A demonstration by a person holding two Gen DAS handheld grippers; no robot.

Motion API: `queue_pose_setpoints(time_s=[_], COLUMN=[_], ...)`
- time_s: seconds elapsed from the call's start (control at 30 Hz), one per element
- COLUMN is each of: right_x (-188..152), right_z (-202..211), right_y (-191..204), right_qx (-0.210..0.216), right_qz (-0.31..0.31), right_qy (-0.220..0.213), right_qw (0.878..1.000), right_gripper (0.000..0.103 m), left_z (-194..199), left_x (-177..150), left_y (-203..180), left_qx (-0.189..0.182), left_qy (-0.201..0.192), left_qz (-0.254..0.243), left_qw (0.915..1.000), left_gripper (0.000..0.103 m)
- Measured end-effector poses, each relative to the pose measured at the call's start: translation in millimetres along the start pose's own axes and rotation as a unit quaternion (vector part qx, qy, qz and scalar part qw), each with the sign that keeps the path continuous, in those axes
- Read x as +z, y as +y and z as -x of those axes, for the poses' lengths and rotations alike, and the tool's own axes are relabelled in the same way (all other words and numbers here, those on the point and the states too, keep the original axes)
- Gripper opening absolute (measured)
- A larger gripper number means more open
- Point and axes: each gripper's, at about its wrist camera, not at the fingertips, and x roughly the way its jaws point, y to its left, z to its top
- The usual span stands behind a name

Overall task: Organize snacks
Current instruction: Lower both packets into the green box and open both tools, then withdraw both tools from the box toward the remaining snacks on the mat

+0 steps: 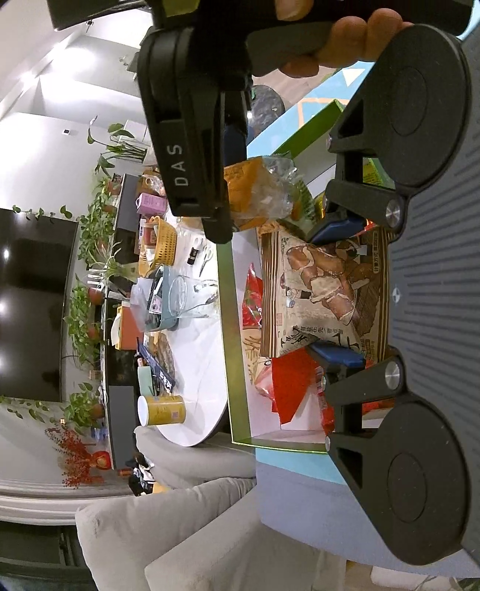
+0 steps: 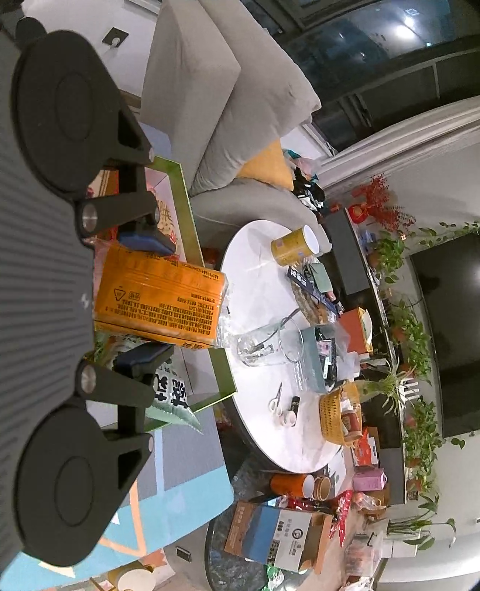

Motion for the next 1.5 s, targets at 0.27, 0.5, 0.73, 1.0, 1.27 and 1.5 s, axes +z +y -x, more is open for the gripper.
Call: queue_pose_setpoints(time_s=[0.27, 0.5, 0.73, 1.0, 1.27, 1.5], right_x=[7.4, 5.6, 6.2, 8.3, 1.6, -11.8], right_z=[-15.9, -29.4, -32.0, -16.3, 9.2, 36.2], right_y=[-3.0, -4.9, -7.4, -10.0, -11.8, -13.0], right_qx=[0.003, -0.014, -0.017, -0.014, -0.013, -0.013], right_qz=[-0.001, -0.003, -0.006, -0.017, -0.016, -0.007], right_qy=[0.007, 0.014, 0.011, -0.013, -0.023, -0.027], right_qw=[1.0, 1.0, 1.0, 1.0, 1.0, 1.0], right_gripper=[0.051, 0.051, 0.051, 0.051, 0.051, 0.051], left_z=[-9.4, -20.5, -33.0, -28.1, -0.9, 33.2], left_x=[1.0, 5.0, 8.5, 8.5, 11.4, 5.2], left_y=[0.2, -5.0, -9.0, -2.2, 3.6, 12.0], left_qx=[0.001, -0.005, -0.007, -0.002, 0.009, 0.022], left_qy=[0.012, 0.021, 0.028, 0.031, 0.006, -0.01], left_qz=[-0.004, -0.011, -0.012, 0.002, 0.008, 0.008], left_qw=[0.9999, 0.9997, 0.9995, 0.9995, 0.9999, 0.9997], left_gripper=[0.053, 0.053, 0.053, 0.055, 0.057, 0.06])
